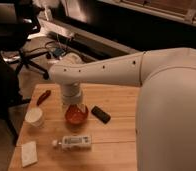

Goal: Move the arm in a circular motion

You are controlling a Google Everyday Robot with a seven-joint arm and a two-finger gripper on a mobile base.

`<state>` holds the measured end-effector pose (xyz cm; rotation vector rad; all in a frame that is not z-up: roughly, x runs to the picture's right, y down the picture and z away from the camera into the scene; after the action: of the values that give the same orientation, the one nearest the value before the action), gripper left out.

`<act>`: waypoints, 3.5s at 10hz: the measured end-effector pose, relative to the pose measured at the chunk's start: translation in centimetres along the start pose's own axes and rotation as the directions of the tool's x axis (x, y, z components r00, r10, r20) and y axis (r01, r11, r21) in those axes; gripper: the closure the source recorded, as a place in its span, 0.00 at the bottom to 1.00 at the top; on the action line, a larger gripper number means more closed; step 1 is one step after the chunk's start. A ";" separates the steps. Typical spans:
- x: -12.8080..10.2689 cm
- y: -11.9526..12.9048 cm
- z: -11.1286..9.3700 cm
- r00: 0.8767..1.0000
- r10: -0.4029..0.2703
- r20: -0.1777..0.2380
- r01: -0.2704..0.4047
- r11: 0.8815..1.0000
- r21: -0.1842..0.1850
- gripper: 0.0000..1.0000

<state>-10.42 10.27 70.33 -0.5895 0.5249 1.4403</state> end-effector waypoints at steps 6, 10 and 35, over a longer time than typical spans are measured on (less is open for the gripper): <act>0.0 0.0 0.0 1.000 0.000 -0.001 0.000 1.000 0.000 0.35; 0.0 0.0 0.0 1.000 0.000 -0.001 0.000 1.000 0.000 0.35; -22.7 -16.9 -7.0 0.946 -0.013 0.324 -0.034 0.990 0.140 0.35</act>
<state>5.05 -12.02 80.90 -0.2267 0.3663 1.4593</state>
